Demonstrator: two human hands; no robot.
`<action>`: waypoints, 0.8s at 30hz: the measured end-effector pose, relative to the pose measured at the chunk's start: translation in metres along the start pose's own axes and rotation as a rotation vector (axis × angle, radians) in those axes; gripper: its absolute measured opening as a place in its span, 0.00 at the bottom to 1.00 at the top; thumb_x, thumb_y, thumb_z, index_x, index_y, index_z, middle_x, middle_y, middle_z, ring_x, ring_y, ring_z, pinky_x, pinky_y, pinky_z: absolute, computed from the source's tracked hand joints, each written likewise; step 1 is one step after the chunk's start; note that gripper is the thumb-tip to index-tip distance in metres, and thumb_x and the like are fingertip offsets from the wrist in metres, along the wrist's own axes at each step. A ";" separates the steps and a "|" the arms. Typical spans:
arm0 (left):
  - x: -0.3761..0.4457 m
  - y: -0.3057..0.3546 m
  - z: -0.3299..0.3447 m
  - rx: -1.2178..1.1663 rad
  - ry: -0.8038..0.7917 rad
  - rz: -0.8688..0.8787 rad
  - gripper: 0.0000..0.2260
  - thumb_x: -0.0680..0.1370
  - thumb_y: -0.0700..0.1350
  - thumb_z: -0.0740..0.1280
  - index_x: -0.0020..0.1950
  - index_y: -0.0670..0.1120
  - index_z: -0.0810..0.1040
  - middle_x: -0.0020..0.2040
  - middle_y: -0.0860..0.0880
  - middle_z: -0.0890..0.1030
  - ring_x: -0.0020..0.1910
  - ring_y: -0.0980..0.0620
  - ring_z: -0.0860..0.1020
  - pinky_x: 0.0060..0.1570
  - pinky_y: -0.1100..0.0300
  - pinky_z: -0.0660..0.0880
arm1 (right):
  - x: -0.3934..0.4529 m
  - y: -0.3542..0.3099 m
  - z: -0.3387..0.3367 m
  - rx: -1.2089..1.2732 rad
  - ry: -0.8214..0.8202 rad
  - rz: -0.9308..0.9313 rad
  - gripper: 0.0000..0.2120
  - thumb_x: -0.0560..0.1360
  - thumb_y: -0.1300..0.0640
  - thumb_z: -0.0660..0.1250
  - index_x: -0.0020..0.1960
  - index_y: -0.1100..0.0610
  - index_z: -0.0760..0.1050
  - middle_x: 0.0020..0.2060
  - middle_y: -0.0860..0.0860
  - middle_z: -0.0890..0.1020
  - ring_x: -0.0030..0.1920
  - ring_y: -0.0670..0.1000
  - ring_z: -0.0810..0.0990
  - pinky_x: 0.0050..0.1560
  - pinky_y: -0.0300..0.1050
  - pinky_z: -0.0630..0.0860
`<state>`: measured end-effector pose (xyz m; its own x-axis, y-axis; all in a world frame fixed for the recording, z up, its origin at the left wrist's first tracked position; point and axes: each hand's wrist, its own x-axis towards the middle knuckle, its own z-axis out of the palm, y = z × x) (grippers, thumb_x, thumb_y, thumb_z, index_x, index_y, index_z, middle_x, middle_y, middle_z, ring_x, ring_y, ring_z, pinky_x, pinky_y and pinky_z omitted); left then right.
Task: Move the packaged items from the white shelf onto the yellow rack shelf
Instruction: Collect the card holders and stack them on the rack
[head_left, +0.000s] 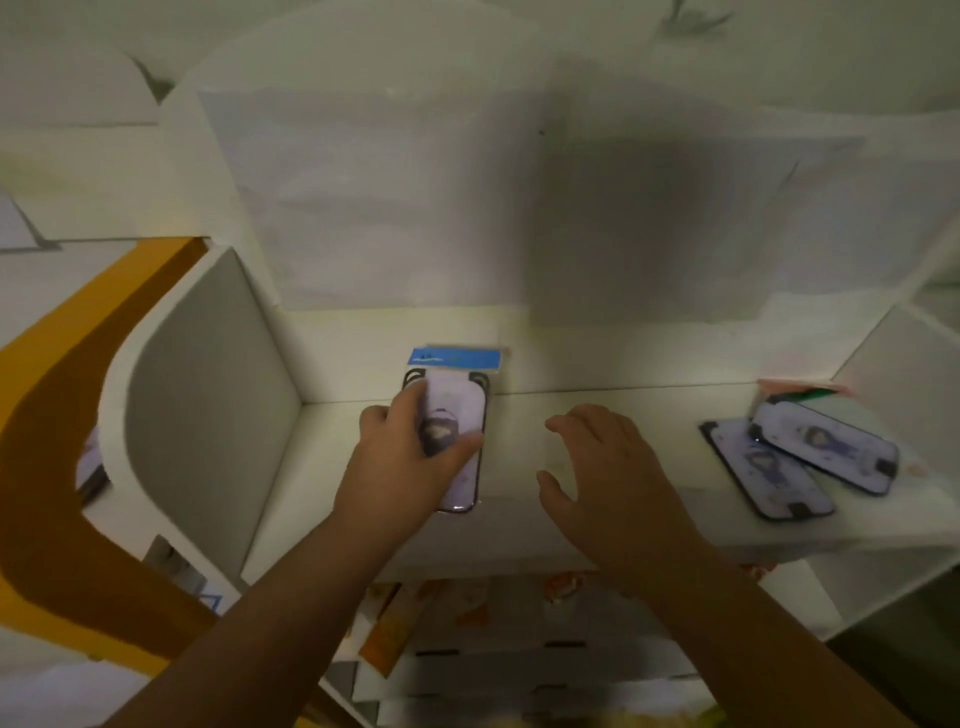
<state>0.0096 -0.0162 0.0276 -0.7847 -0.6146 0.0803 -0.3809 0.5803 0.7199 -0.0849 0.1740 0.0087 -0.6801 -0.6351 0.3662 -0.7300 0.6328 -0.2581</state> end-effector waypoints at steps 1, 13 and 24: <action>0.001 0.007 0.004 -0.081 -0.008 0.009 0.30 0.74 0.60 0.68 0.74 0.55 0.63 0.63 0.52 0.70 0.57 0.52 0.75 0.56 0.57 0.75 | -0.003 0.006 -0.002 -0.002 0.015 0.013 0.23 0.71 0.49 0.68 0.63 0.56 0.74 0.58 0.53 0.77 0.58 0.56 0.75 0.57 0.50 0.75; -0.012 0.092 0.079 -0.598 -0.236 -0.277 0.16 0.75 0.54 0.71 0.58 0.47 0.76 0.48 0.46 0.84 0.43 0.47 0.85 0.38 0.51 0.83 | -0.060 0.132 -0.038 -0.114 0.049 0.397 0.22 0.72 0.48 0.69 0.62 0.57 0.75 0.54 0.56 0.79 0.55 0.58 0.77 0.56 0.53 0.75; -0.027 0.143 0.134 -0.628 -0.278 -0.280 0.15 0.76 0.51 0.69 0.60 0.50 0.71 0.49 0.47 0.83 0.40 0.50 0.84 0.28 0.59 0.79 | -0.055 0.250 -0.050 -0.159 -0.077 0.531 0.27 0.72 0.45 0.66 0.68 0.54 0.70 0.60 0.57 0.75 0.60 0.58 0.73 0.61 0.54 0.73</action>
<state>-0.0895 0.1548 0.0364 -0.8256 -0.4887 -0.2820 -0.2993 -0.0444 0.9531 -0.2267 0.3894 -0.0312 -0.9589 -0.2379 0.1549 -0.2710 0.9297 -0.2494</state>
